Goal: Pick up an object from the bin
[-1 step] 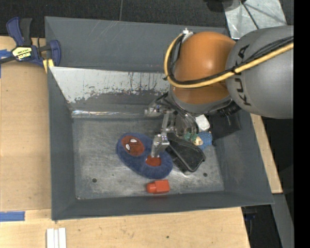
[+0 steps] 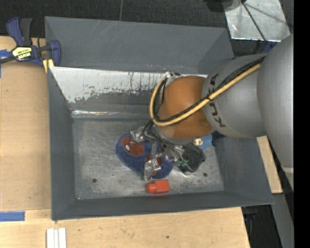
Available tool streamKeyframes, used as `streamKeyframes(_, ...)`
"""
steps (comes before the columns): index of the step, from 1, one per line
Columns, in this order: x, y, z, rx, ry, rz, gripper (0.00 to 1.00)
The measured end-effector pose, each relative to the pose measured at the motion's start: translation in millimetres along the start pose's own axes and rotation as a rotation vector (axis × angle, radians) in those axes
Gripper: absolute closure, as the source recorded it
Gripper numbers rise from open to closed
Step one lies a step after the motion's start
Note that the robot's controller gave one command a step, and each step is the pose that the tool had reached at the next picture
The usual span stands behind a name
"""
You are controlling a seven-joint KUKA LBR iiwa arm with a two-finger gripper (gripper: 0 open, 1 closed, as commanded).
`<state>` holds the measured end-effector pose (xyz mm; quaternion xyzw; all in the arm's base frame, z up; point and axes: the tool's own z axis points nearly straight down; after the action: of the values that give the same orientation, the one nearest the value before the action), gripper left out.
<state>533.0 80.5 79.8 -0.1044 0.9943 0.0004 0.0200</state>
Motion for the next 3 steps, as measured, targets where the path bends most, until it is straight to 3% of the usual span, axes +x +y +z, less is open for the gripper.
streamKeyframes(1, -1.3, -0.4, -2.1, 0.000, -0.004, 0.002, 1.00)
streamKeyframes(2, -26.3, 19.8, -110.0, -0.003, 0.027, 0.011, 1.00)
streamKeyframes(3, -5.8, -15.2, -52.3, -0.004, 0.042, -0.014, 1.00)
